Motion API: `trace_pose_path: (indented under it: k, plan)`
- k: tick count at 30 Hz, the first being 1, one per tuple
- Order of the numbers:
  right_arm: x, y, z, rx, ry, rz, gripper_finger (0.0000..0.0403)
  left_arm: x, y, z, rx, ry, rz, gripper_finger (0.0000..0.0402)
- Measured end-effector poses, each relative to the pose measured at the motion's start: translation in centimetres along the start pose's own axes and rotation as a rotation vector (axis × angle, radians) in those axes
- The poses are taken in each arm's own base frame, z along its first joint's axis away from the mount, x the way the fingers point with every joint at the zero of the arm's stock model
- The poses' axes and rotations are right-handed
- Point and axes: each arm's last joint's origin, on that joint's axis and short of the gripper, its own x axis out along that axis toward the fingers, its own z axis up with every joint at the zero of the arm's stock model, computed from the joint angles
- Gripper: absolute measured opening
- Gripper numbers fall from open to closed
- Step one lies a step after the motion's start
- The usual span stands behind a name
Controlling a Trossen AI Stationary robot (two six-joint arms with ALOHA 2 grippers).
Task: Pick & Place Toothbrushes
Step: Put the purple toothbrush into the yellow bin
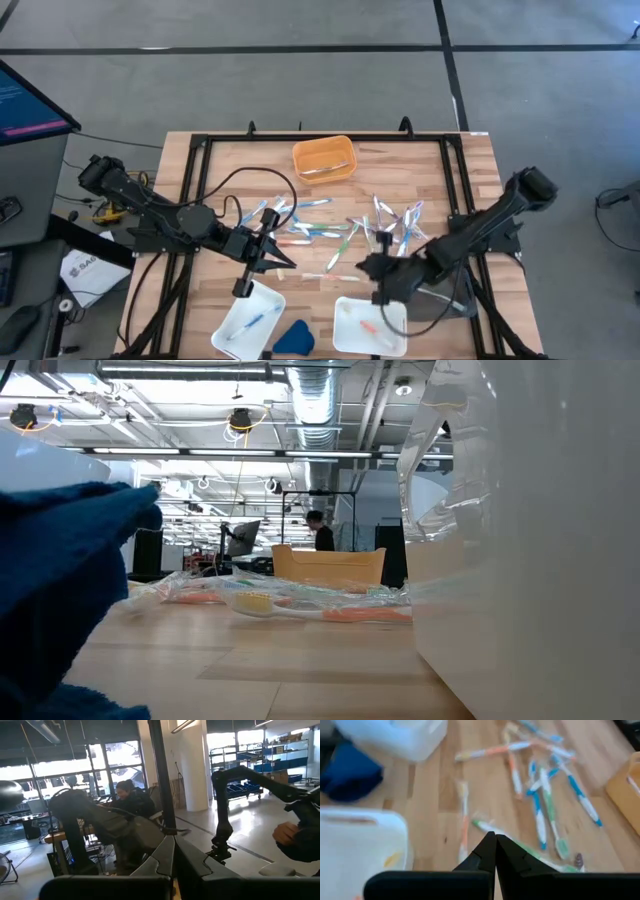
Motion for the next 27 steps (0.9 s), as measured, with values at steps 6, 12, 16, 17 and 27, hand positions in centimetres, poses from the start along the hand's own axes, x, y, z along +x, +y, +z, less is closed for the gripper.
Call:
trace_pose_path:
  k: [6,12,16,17,27]
  plan:
    - [-1.6,-3.8,-1.2,0.154,-0.092,-0.006,0.0,0.0,0.0,0.0,0.001,0.0,0.0,0.0005]
    - [-1.8,-7.2,-2.6,0.313,-0.088,-0.081,0.0,0.0,0.0,0.0,0.018,-0.001,0.0,0.0005]
    - [-1.4,-9.0,-3.5,0.391,-0.038,-0.155,0.0,0.0,0.0,0.0,0.018,-0.002,0.001,0.0005]
    - [-1.2,-9.4,-3.8,0.406,-0.019,-0.176,0.0,0.0,0.0,0.0,0.018,-0.003,0.001,0.0005]
    - [-0.5,-11.7,-4.3,0.428,0.014,-0.321,0.0,0.0,0.0,0.0,0.018,-0.002,0.0,0.0005]
